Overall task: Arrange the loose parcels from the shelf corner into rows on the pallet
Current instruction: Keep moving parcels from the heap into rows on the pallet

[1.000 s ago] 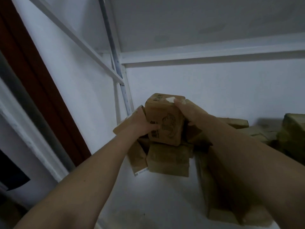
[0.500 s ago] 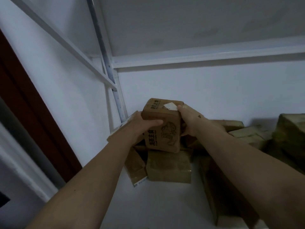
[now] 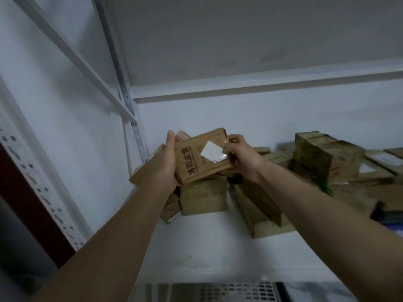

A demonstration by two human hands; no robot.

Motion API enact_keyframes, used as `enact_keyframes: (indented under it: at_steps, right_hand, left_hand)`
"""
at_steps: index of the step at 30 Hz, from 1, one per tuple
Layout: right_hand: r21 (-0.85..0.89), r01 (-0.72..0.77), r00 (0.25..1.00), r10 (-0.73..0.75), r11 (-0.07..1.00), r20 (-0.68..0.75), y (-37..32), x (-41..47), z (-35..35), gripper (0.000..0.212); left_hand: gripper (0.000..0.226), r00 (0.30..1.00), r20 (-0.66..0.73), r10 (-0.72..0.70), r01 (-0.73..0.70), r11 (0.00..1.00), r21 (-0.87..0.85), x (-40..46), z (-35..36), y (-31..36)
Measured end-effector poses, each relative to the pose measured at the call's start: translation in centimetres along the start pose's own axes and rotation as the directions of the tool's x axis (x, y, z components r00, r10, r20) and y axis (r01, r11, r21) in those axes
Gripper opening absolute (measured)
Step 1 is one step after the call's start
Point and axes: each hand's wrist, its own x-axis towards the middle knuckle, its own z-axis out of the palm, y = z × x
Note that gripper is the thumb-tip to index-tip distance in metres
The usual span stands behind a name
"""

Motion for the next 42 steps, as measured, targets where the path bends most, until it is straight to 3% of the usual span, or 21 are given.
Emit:
enact_keyframes:
  at_steps: [3,7,8,12,16,19,21,25,33,42]
  right_hand:
    - [-0.078,0.052,0.999,-0.051,0.996,0.012,0.1,-4.7,-0.6,0.046]
    - [-0.03,0.056,0.996,-0.058,0.998,-0.074,0.1,-10.3,-2.2,0.022]
    - [-0.017,0.043,0.995,-0.044,0.999,-0.088,0.2,-11.5,-2.7,0.025]
    - [-0.01,0.036,0.983,-0.037,0.999,-0.177,-0.1,-14.9,-4.7,0.06]
    - [-0.026,0.081,0.948,-0.085,0.996,-0.305,-0.6,-17.2,-6.5,0.059]
    - [-0.032,0.082,0.949,-0.088,0.996,-0.302,-0.8,-18.6,-8.4,0.071]
    - [-0.008,0.066,0.959,-0.065,0.998,-0.276,-1.1,-19.8,-10.3,0.063]
    - [0.0,0.054,0.95,-0.052,0.999,-0.308,-2.1,-22.6,-15.8,0.048]
    - [0.001,0.047,0.905,-0.042,0.999,-0.422,-3.1,-26.4,-29.2,0.04]
    - [0.001,0.041,0.863,-0.035,0.999,-0.504,-3.0,-29.2,-44.4,0.041]
  left_hand:
    - [0.06,0.998,0.059,-0.038,0.041,0.998,-0.057,-2.7,0.3,-2.0]
    - [0.044,0.982,0.168,-0.082,0.081,0.997,0.011,-6.7,1.4,-3.9]
    - [0.044,0.981,0.179,-0.076,0.072,0.997,0.028,-7.6,1.8,-4.2]
    - [0.047,0.972,0.235,0.019,-0.032,0.998,0.052,-10.8,3.9,-4.8]
    - [0.049,0.942,0.274,0.193,-0.212,0.976,0.041,-13.2,6.7,-5.2]
    - [0.055,0.913,0.29,0.288,-0.321,0.945,0.071,-14.8,9.2,-5.2]
    - [0.057,0.9,0.301,0.316,-0.355,0.931,0.084,-15.3,11.2,-5.4]
    - [0.051,0.881,0.392,0.264,-0.328,0.939,0.106,-16.2,16.8,-7.1]
    - [0.03,0.841,0.496,0.215,-0.317,0.939,0.131,-18.8,30.3,-10.8]
    - [0.047,0.804,0.588,0.091,-0.256,0.945,0.203,-19.8,44.8,-16.4]
